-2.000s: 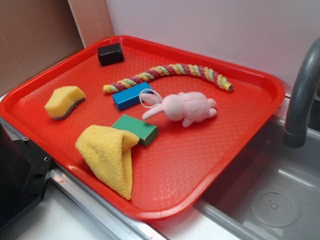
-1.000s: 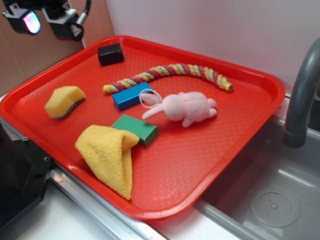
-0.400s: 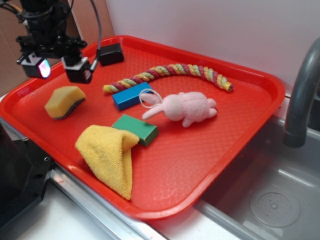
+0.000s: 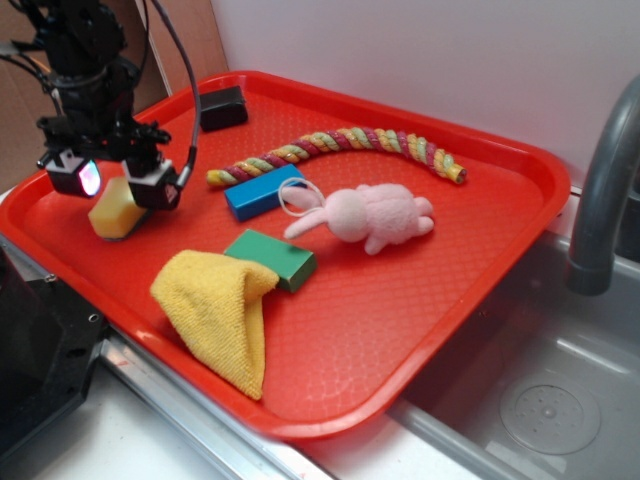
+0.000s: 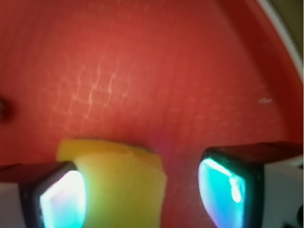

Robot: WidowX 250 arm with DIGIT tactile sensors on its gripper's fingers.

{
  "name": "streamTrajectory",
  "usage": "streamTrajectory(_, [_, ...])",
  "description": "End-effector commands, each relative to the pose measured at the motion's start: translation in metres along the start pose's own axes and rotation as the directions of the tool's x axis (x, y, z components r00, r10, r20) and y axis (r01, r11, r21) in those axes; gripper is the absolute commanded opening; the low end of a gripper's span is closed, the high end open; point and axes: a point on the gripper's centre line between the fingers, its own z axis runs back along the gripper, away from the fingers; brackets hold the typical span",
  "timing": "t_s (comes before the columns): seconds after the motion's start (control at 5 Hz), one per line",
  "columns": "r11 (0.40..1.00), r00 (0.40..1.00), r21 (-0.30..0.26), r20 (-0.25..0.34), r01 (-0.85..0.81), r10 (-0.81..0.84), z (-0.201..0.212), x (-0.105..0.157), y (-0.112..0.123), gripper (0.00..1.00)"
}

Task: Grab the green sponge.

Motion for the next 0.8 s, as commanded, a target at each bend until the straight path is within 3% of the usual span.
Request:
streamTrajectory(0.0, [0.995, 0.996, 0.034, -0.021, 0.091, -0.090, -0.017, -0.030, -0.007, 0.09])
streamTrajectory(0.2, [0.994, 0.994, -0.008, 0.010, 0.105, -0.105, 0.000, -0.030, -0.007, 0.00])
streamTrajectory(0.6, [0.950, 0.961, -0.214, 0.205, 0.227, -0.183, 0.091, -0.034, -0.023, 0.00])
